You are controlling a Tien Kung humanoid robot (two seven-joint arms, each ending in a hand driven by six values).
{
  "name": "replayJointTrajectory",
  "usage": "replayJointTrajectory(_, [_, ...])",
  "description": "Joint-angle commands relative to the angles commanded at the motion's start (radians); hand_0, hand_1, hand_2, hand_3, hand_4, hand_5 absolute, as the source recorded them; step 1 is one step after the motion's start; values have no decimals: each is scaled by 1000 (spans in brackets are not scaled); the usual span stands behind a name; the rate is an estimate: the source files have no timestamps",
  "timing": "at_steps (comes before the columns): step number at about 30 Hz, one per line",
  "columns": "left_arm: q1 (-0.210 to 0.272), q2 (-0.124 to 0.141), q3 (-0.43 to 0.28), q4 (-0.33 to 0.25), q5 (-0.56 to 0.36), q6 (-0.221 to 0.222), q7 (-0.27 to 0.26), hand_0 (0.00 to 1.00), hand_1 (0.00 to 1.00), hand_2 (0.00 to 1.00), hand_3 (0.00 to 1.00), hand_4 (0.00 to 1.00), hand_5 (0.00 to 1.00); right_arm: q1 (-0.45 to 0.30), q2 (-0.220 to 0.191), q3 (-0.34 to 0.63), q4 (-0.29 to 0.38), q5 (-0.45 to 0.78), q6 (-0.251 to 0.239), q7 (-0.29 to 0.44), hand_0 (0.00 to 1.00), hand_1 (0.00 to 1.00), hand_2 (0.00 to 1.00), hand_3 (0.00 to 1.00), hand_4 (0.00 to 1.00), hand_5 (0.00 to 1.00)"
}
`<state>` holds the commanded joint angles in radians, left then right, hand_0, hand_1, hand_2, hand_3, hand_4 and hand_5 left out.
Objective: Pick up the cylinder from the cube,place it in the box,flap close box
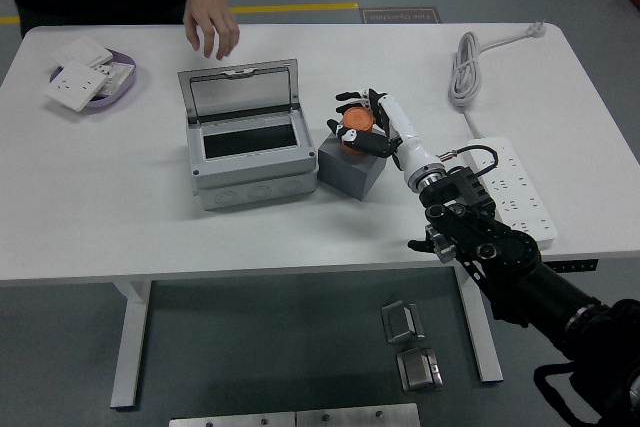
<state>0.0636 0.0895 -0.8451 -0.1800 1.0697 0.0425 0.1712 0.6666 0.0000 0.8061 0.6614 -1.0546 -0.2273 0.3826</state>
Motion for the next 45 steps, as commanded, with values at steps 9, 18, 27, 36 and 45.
replayJointTrajectory(9, [-2, -1, 10, 0, -4, -2, -5, 580, 586, 522, 572, 537, 141, -9, 0, -10, -13, 29, -3, 18, 778, 656, 573, 589, 199, 2])
replayJointTrajectory(18, [-5, 1, 3, 0, 9, -3, -4, 579, 590, 525, 575, 547, 149, -9, 0, -44, -17, 33, -1, 15, 777, 657, 570, 591, 213, 2])
replayJointTrajectory(27, [-5, 2, -8, 0, 26, -4, 0, 579, 591, 525, 575, 551, 158, 10, 0, -52, -19, 12, 4, -2, 775, 663, 572, 598, 233, 2])
replayJointTrajectory(36, [-1, 1, -10, 0, 32, -4, 3, 578, 592, 526, 574, 553, 167, 37, 0, -38, -22, 5, 8, -14, 782, 702, 625, 652, 516, 99])
replayJointTrajectory(45, [3, -4, -7, 0, 33, -4, 6, 578, 592, 525, 573, 551, 174, 54, 0, -24, -21, 4, 14, -21, 801, 720, 664, 682, 726, 275])
